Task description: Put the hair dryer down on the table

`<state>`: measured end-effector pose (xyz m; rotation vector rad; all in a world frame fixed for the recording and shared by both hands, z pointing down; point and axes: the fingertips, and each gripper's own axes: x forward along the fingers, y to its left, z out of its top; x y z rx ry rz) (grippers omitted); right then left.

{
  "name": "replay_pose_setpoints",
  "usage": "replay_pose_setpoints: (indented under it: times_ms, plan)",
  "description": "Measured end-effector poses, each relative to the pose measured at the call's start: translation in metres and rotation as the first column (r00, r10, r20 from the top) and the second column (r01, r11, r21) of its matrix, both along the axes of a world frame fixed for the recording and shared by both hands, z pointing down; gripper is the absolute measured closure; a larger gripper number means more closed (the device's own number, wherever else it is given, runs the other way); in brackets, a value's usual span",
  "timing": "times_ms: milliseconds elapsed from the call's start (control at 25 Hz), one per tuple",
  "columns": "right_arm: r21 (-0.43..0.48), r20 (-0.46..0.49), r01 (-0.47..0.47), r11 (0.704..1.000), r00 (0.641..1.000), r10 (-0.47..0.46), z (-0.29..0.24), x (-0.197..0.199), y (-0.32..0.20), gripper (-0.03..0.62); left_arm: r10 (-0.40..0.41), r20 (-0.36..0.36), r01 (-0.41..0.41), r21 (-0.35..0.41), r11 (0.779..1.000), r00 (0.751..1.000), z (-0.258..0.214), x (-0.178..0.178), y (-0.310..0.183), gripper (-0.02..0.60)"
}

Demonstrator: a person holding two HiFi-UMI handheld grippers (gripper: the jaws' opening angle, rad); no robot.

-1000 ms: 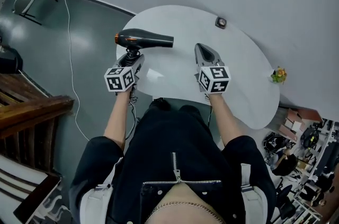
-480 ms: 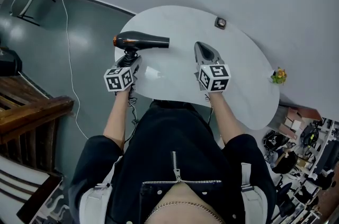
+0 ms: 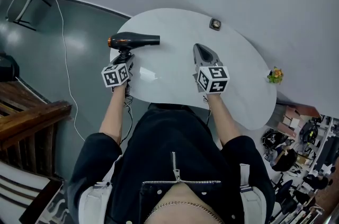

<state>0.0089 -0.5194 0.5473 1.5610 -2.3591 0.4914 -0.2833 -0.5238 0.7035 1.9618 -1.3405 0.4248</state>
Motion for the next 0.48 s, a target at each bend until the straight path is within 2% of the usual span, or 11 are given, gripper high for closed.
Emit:
replay_pose_setpoints:
  times_ms: [480]
  plan:
    - [-0.001,-0.018,-0.044,0.999,0.999,0.043,-0.003,0.032,0.004,0.588,-0.024,0.053,0.03,-0.115,0.993,0.998,0.05,-0.004,-0.007,0.302]
